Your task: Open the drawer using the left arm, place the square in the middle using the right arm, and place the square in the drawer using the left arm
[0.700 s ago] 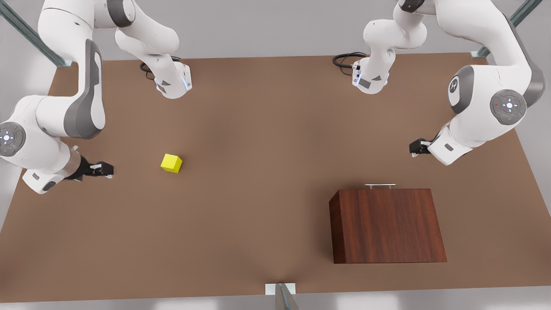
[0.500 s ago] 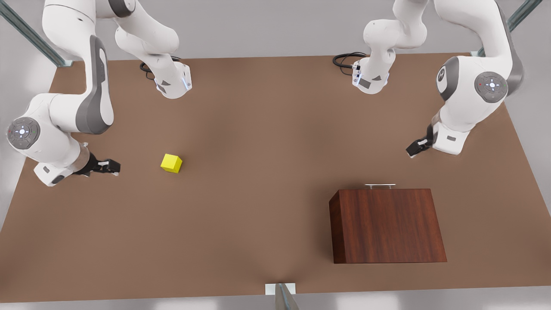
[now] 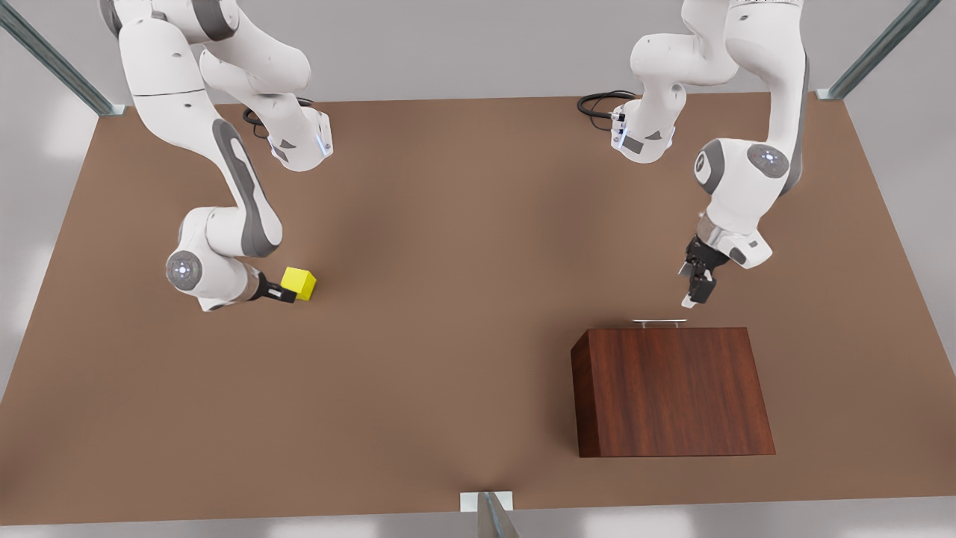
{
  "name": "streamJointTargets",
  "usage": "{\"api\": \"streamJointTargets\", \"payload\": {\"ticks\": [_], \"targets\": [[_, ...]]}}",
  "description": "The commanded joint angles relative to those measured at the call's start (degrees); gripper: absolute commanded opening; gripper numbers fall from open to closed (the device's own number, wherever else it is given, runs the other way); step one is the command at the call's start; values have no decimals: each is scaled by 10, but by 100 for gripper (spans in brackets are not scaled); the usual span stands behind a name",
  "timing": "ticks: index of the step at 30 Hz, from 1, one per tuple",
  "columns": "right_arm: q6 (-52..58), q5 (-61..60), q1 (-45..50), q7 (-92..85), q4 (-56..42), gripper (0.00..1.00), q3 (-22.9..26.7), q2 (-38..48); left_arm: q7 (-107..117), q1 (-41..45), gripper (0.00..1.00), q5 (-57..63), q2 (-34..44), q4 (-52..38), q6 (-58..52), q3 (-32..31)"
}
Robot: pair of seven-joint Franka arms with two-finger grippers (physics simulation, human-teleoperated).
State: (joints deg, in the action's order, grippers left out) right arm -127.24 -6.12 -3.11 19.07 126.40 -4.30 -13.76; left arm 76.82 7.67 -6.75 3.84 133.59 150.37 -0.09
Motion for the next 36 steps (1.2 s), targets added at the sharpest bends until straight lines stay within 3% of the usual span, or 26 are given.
{"api": "streamJointTargets", "payload": {"ticks": [1,9,24,26,33,36], "targets": [[-7,1,-1,0,4,100,0,0,0,2,100,-19,-2,0,0,0],[-34,-8,5,0,23,100,-1,-19,0,11,100,-146,-39,8,59,-2],[-109,-24,6,-8,89,100,-18,-36,0,12,100,-149,-96,8,88,-18],[-125,-24,6,-11,90,98,-18,-43,0,12,100,-150,-101,8,93,-18],[-138,-24,6,-29,88,68,-18,-41,0,12,100,-150,-126,7,117,-18],[-139,-24,6,-29,88,67,-18,-43,0,12,100,-150,-131,7,117,-18]]}}
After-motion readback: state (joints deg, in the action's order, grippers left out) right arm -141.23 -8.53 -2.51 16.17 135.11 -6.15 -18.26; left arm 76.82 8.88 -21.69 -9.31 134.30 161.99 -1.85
